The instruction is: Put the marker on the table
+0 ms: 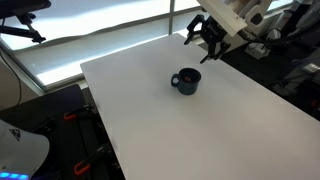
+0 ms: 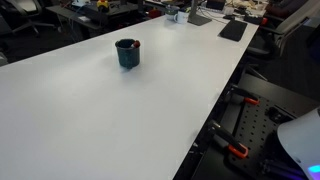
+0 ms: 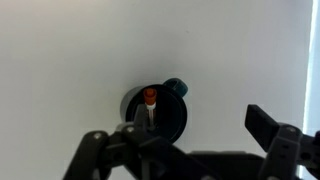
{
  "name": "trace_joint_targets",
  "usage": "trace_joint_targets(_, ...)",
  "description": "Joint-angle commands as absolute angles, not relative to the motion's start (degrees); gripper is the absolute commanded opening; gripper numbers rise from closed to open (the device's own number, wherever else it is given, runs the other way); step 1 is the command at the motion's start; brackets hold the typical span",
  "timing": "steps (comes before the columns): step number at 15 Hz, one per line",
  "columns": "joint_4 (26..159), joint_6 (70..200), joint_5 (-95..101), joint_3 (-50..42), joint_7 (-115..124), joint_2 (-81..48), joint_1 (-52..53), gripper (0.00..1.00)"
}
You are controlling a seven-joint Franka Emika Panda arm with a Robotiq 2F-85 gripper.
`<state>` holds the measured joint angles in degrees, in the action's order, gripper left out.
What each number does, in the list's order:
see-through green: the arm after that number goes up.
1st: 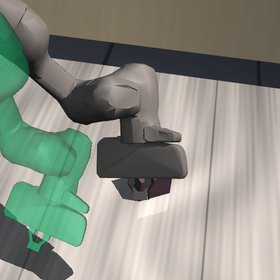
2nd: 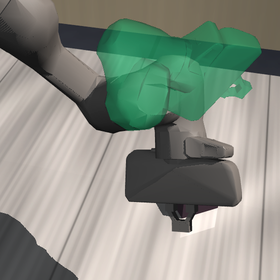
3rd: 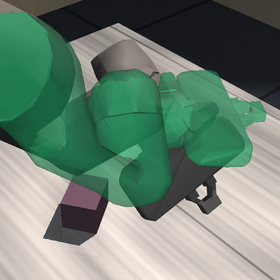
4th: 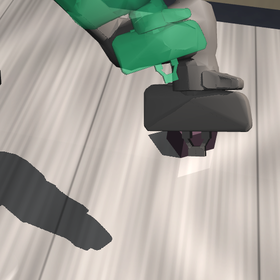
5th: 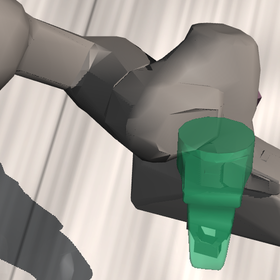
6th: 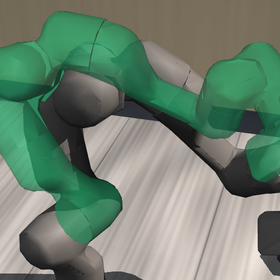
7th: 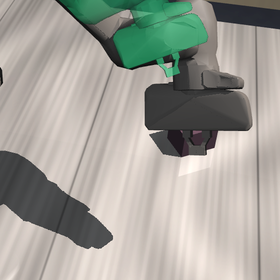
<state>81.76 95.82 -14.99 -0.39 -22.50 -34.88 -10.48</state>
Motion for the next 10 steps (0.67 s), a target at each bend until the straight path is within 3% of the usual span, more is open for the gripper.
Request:
trace_joint_targets(1, 78.8, 94.3, -14.2, 0.2, -22.2, -36.8, -11.1, 1.00)
trace_joint_targets(10, 59.2, 81.9, -11.0, 2.3, -22.5, -50.7, -10.4, 1.00)
